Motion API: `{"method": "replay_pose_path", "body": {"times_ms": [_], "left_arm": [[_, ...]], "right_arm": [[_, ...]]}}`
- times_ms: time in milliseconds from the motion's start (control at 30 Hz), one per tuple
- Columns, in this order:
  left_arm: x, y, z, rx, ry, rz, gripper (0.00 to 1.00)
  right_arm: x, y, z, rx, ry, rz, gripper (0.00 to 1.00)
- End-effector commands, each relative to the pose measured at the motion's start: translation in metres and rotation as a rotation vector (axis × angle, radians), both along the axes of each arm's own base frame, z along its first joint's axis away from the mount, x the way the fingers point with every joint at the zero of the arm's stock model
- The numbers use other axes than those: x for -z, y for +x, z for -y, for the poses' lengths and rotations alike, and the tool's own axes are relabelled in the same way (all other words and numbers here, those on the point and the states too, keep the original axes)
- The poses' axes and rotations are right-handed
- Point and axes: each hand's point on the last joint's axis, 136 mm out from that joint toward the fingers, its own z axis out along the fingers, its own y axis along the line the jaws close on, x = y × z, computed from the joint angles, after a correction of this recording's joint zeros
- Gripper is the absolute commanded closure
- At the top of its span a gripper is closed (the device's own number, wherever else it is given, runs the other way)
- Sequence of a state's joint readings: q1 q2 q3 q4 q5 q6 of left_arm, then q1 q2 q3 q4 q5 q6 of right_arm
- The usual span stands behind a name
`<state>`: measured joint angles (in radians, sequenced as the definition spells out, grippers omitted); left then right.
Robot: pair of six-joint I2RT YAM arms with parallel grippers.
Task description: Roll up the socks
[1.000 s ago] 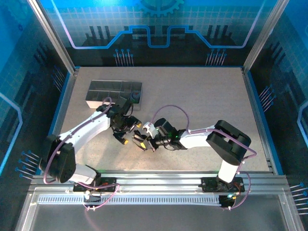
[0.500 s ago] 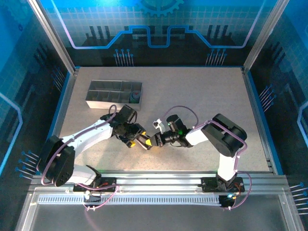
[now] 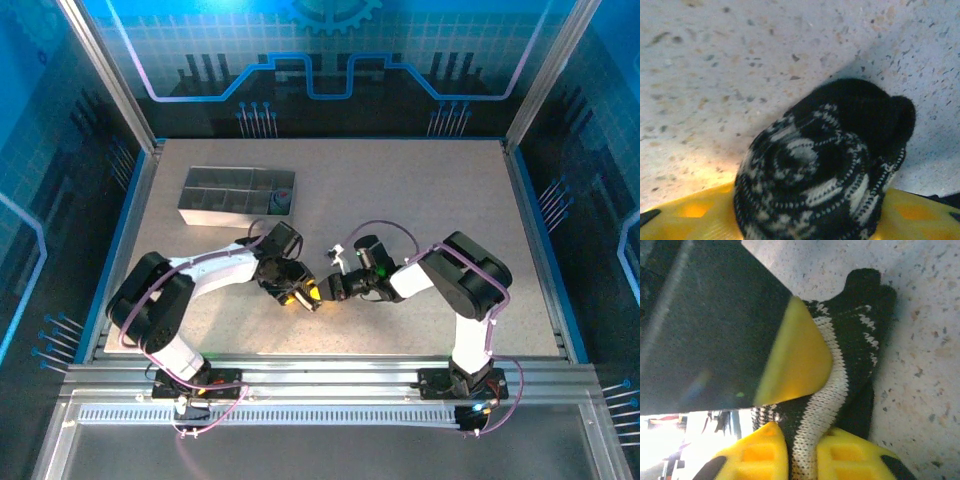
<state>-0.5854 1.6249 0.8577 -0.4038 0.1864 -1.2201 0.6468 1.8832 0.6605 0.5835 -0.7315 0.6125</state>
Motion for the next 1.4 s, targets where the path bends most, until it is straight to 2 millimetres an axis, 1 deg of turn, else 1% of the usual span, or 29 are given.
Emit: {"method": "replay_pose_path", "body": {"times_ms": [0, 133, 200, 267, 333, 367, 400, 433, 500, 533, 600, 700, 867, 933, 967, 1000, 1033, 1133, 1167, 1200, 1300, 1367], "left_arm": [[0.036, -0.041, -0.030, 0.036, 0.178, -0.145, 0.49], [0.047, -0.052, -0.042, 0.038, 0.227, -0.175, 0.55], [0.049, -0.053, -0.045, 0.043, 0.239, -0.183, 0.61], [0.048, -0.052, -0.045, 0.049, 0.237, -0.198, 0.67], [0.044, -0.052, -0.048, 0.066, 0.258, -0.219, 0.68], [0.041, -0.051, -0.048, 0.082, 0.267, -0.225, 0.68], [0.040, -0.050, -0.050, 0.096, 0.284, -0.238, 0.68], [0.038, -0.050, -0.051, 0.109, 0.294, -0.250, 0.68], [0.037, -0.050, -0.052, 0.146, 0.310, -0.272, 0.68], [0.037, -0.050, -0.053, 0.156, 0.318, -0.284, 0.68], [0.038, -0.051, -0.054, 0.174, 0.323, -0.309, 0.68], [0.041, -0.050, -0.053, 0.172, 0.306, -0.333, 0.67], [0.042, -0.047, -0.051, 0.189, 0.291, -0.366, 0.66], [0.042, -0.045, -0.050, 0.202, 0.289, -0.378, 0.66], [0.042, -0.045, -0.050, 0.207, 0.289, -0.384, 0.65], [0.042, -0.044, -0.049, 0.212, 0.285, -0.389, 0.65], [0.043, -0.044, -0.049, 0.214, 0.283, -0.392, 0.65], [0.043, -0.043, -0.048, 0.218, 0.270, -0.397, 0.65], [0.042, -0.042, -0.047, 0.219, 0.265, -0.395, 0.65], [0.042, -0.042, -0.047, 0.223, 0.263, -0.395, 0.65], [0.041, -0.041, -0.047, 0.231, 0.259, -0.392, 0.65], [0.040, -0.040, -0.046, 0.238, 0.252, -0.389, 0.65]], "right_arm": [[0.060, -0.036, 0.045, 0.009, -0.332, -0.137, 0.78], [0.032, -0.024, 0.037, -0.026, -0.333, 0.019, 0.71], [0.014, -0.018, 0.038, -0.036, -0.356, 0.160, 0.65], [-0.004, -0.014, 0.041, -0.032, -0.393, 0.359, 0.60], [-0.023, -0.014, 0.044, -0.038, -0.432, 0.596, 0.52], [-0.032, -0.016, 0.045, -0.043, -0.452, 0.725, 0.45], [-0.039, -0.019, 0.045, -0.052, -0.469, 0.834, 0.40], [-0.042, -0.020, 0.046, -0.060, -0.496, 0.906, 0.37], [-0.041, -0.019, 0.050, -0.095, -0.582, 0.979, 0.34], [-0.041, -0.019, 0.050, -0.114, -0.616, 1.007, 0.28], [-0.041, -0.018, 0.046, -0.150, -0.686, 1.093, 0.26], [-0.042, -0.016, 0.032, -0.190, -0.744, 1.188, 0.25], [-0.042, -0.022, -0.001, -0.250, -0.738, 1.273, 0.25], [-0.040, -0.022, -0.011, -0.259, -0.755, 1.299, 0.24], [-0.039, -0.021, -0.014, -0.256, -0.768, 1.308, 0.21], [-0.036, -0.018, -0.015, -0.250, -0.784, 1.309, 0.12], [-0.034, -0.016, -0.017, -0.244, -0.797, 1.310, 0.12], [-0.022, -0.014, -0.021, -0.258, -0.824, 1.291, 0.12], [-0.016, -0.010, -0.020, -0.262, -0.859, 1.283, 0.13], [-0.010, -0.005, -0.017, -0.258, -0.913, 1.284, 0.14], [0.001, 0.013, -0.003, -0.212, -1.050, 1.272, 0.15], [0.005, 0.019, 0.002, -0.202, -1.081, 1.251, 0.19]]}}
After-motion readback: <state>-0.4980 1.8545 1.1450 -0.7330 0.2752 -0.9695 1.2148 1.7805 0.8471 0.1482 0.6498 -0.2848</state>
